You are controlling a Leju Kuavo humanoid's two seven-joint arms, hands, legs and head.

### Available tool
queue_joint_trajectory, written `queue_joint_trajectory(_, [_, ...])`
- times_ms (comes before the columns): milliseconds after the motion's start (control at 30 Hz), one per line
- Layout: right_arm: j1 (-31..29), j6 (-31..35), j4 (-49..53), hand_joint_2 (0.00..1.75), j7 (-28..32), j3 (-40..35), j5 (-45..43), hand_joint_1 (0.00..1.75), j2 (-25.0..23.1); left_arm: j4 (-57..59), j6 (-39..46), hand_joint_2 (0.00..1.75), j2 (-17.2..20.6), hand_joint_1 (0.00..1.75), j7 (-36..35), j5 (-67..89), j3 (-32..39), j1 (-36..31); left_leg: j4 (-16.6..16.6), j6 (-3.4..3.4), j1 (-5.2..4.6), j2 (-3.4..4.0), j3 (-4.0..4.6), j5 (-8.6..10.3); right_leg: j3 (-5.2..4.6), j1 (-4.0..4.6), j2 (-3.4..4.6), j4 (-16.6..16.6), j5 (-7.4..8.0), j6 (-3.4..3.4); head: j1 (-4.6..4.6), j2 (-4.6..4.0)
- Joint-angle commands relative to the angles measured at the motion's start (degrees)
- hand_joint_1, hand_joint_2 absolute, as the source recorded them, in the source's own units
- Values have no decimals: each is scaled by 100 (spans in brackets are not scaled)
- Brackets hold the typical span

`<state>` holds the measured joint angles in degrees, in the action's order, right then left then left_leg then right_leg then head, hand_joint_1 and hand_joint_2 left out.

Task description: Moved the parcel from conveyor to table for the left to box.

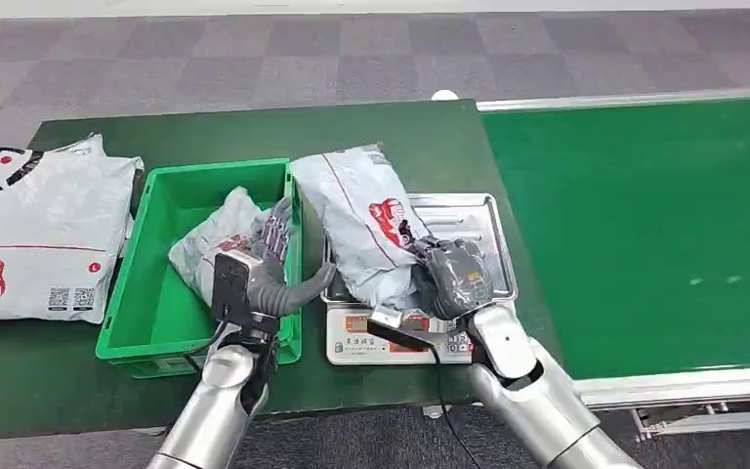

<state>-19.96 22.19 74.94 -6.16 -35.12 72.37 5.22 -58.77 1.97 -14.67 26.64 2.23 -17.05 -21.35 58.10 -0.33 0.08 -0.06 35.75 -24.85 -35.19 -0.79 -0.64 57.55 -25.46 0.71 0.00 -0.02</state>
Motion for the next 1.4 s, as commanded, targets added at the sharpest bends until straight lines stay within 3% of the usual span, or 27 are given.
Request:
queue_joint_trajectory(33, [152, -75, 430, 175, 33, -460, -78, 175, 394, 370, -32, 175, 103, 0, -25, -18, -26, -198, -10, -2, 2, -4, -27, -4, 29, 2, -1, -12, -5, -4, 0, 2])
queue_joint_trajectory(133, [270, -96, 643, 175, -24, -374, -67, 175, 369, 317, -33, 175, 140, 0, -28, -16, -68, -134, -16, -2, 2, 0, -41, -8, 42, 2, 5, -18, -7, -5, 0, 0])
queue_joint_trajectory(167, [280, -106, 696, 175, -66, -321, -58, 16, 342, 300, -20, 175, 147, 0, -19, -11, -71, -118, -10, -2, 0, 0, -27, -6, 27, 1, 3, -11, -5, -4, 0, 2])
queue_joint_trajectory(200, [285, -92, 726, 175, -69, -252, -59, 0, 310, 287, -2, 175, 147, 0, -12, -9, -72, -107, -14, -3, 2, 2, -39, -9, 39, 2, 6, -14, -8, -6, 0, 2])
queue_joint_trajectory(567, [461, -68, 995, 175, 18, 297, -745, 0, 266, 148, 79, 175, 158, 0, -25, -15, -61, 4, -6, -1, -1, 0, -15, -2, 15, 0, 3, -6, -2, -2, 0, 0])
queue_joint_trajectory(700, [623, -330, 1091, 175, 337, 608, -1321, 0, 297, 18, 98, 175, 212, 0, -31, 1, -79, 142, -28, -2, 3, -8, -57, -6, 61, 3, -2, -31, -7, -6, 0, 2])
queue_joint_trajectory(733, [555, -573, 1009, 175, 560, 721, -1863, 0, 261, 3, 114, 175, 227, 0, -38, 0, -90, 147, -56, -3, 7, -3, -99, -7, 104, 7, 6, -64, -4, -9, 0, 2])
queue_joint_trajectory(767, [407, -680, 876, 175, 736, 847, -2185, 0, 218, 11, 125, 175, 233, 0, -37, 9, -84, 130, -9, -1, -1, 3, -24, -5, 24, -1, 6, -9, -4, -3, 0, 2])
queue_joint_trajectory(800, [273, -820, 771, 175, 912, 945, -2530, 0, 172, 19, 131, 175, 230, 0, -37, 16, -85, 112, -23, -2, 3, 8, -63, -14, 63, 3, 15, -27, -8, -7, 0, 0])
queue_joint_trajectory(833, [127, -1138, 646, 175, 1148, 1067, -3137, 0, 147, 32, 140, 175, 239, 0, -30, 43, -100, 68, -5, -1, -2, 12, -21, -6, 18, -2, 15, -5, -1, -4, 0, 2])
queue_joint_trajectory(867, [-20, -1500, 477, 175, 1428, 1269, -3859, 0, 110, 54, 147, 175, 253, 0, -18, 84, -128, 2, -8, -2, 0, 9, -32, -8, 31, 0, 14, -9, -3, -5, 0, 2])
queue_joint_trajectory(1000, [-269, -1770, -35, 175, 1984, 1961, -5130, 0, -42, 119, 260, 175, 264, 0, -92, 322, -251, -279, -4, -1, -2, 5, -15, 2, 14, -1, 8, -3, 4, -3, -2, 2])
queue_joint_trajectory(1200, [-210, -1786, -30, 175, 2025, 1960, -5152, 0, -62, 150, 258, 175, 256, 0, -105, 326, -258, -290, -5, 2, 1, 1, -18, 5, 23, 2, 1, -7, 6, 1, 0, 0])
queue_joint_trajectory(1333, [-286, -1945, -698, 175, 2239, 2719, -6433, 0, -222, 581, 454, 175, 235, 0, -231, 789, -518, -753, -7, -1, 3, -6, -26, 5, 32, 3, -4, -8, 3, -3, 0, 0])
queue_joint_trajectory(1400, [-550, -1868, -1250, 175, 2316, 2765, -6328, 0, -161, 766, 496, 175, 186, 0, -272, 871, -546, -970, -8, 0, 6, -20, -30, 8, 40, 7, -16, -14, 4, -3, 0, 2])
